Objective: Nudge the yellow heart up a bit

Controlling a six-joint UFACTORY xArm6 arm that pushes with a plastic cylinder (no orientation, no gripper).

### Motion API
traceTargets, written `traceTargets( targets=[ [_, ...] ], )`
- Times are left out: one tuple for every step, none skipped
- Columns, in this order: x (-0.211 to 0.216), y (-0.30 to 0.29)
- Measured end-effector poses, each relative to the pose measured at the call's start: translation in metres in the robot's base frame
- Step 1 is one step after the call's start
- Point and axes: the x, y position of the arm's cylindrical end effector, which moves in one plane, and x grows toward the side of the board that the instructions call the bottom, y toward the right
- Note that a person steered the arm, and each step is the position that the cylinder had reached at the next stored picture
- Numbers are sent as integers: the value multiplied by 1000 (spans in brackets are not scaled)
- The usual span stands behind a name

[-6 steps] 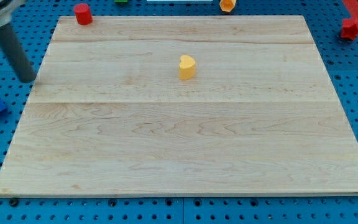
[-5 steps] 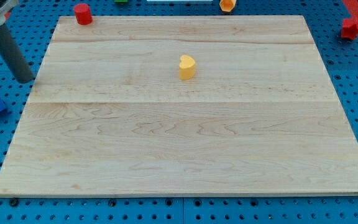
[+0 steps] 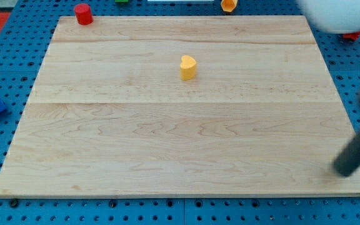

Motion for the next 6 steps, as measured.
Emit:
traceTargets(
  targets=[
    [-79,-32],
    [-117,-75],
    [-6,-114],
    [-88,-194],
    [-170,-199],
    [-42,-210]
  ],
)
